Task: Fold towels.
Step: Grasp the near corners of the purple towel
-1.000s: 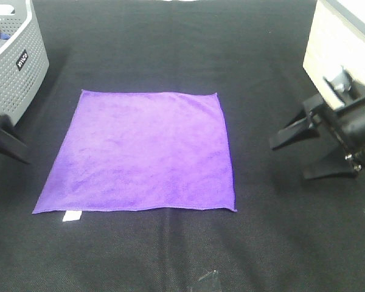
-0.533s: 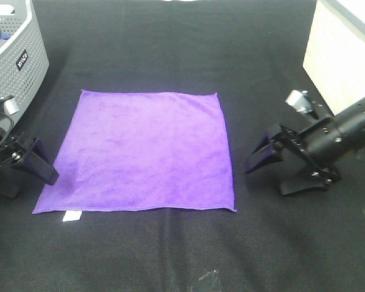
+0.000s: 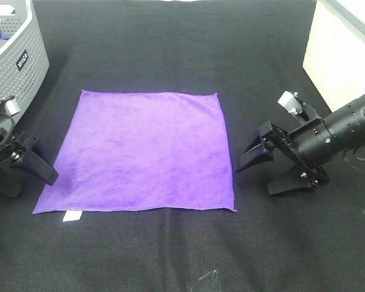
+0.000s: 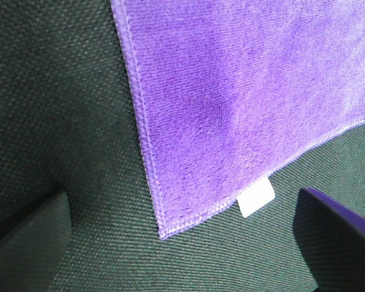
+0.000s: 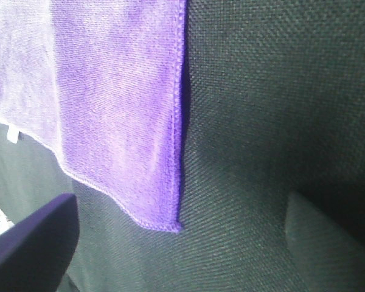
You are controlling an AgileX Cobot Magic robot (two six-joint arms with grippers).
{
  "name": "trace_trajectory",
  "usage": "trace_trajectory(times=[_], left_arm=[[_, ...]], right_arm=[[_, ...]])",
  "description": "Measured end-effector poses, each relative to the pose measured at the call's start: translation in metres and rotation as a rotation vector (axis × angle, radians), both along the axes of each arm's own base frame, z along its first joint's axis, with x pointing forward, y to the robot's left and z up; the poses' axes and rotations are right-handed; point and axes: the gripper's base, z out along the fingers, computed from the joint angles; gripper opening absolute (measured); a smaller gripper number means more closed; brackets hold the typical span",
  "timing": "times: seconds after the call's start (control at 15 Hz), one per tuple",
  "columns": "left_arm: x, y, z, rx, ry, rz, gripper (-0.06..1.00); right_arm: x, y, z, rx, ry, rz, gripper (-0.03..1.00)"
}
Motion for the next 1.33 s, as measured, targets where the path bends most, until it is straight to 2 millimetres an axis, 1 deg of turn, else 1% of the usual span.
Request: trace_trajectory(times=[0.27, 0.4, 0.53, 0.6, 0.73, 0.8, 0.87, 0.93, 1.0, 1.07, 1.2, 1.27, 1.33], left_arm=[[0.000, 0.000, 0.000, 0.001, 0.003, 0.002, 0.90], [0.001, -0.008, -0.001, 0.017, 0.000, -0.013, 0.89], [0.002, -0.023, -0.003, 0.026, -0.004, -0.039, 0.86], [0.002, -0.035, -0.004, 0.022, -0.002, -0.052, 0.84], [0.002, -0.059, -0.007, 0.025, 0.007, -0.071, 0.80], [0.003, -0.069, -0.008, 0.025, 0.009, -0.079, 0.76], [0.003, -0.079, -0.009, 0.029, 0.012, -0.089, 0.70], [0.004, -0.085, -0.010, 0.029, 0.012, -0.101, 0.63], [0.006, -0.087, -0.010, 0.029, 0.011, -0.100, 0.54], [0.007, -0.088, -0.012, 0.029, 0.014, -0.094, 0.44], [0.008, -0.087, -0.016, 0.038, 0.016, -0.092, 0.17], [0.007, -0.088, -0.017, 0.044, 0.014, -0.097, 0.06], [0.007, -0.088, -0.018, 0.043, 0.017, -0.099, 0.01]], right_arm=[[0.001, 0.003, -0.004, 0.049, 0.027, -0.035, 0.85], [0.000, 0.011, -0.005, 0.057, 0.021, -0.024, 0.82], [-0.002, 0.028, -0.010, 0.052, 0.018, -0.004, 0.80], [-0.001, 0.040, -0.012, 0.057, 0.018, 0.015, 0.79], [0.001, 0.066, -0.017, 0.068, 0.018, 0.088, 0.73], [0.003, 0.076, -0.018, 0.070, 0.018, 0.114, 0.69], [0.006, 0.081, -0.018, 0.059, 0.015, 0.139, 0.64], [0.008, 0.082, -0.019, 0.039, 0.014, 0.156, 0.56], [0.009, 0.081, -0.020, 0.017, 0.015, 0.170, 0.47], [0.009, 0.080, -0.021, -0.006, 0.014, 0.177, 0.38], [0.010, 0.078, -0.023, -0.035, 0.013, 0.182, 0.18], [0.011, 0.077, -0.024, -0.046, 0.008, 0.192, 0.09], [0.011, 0.077, -0.024, -0.051, 0.005, 0.207, 0.01]])
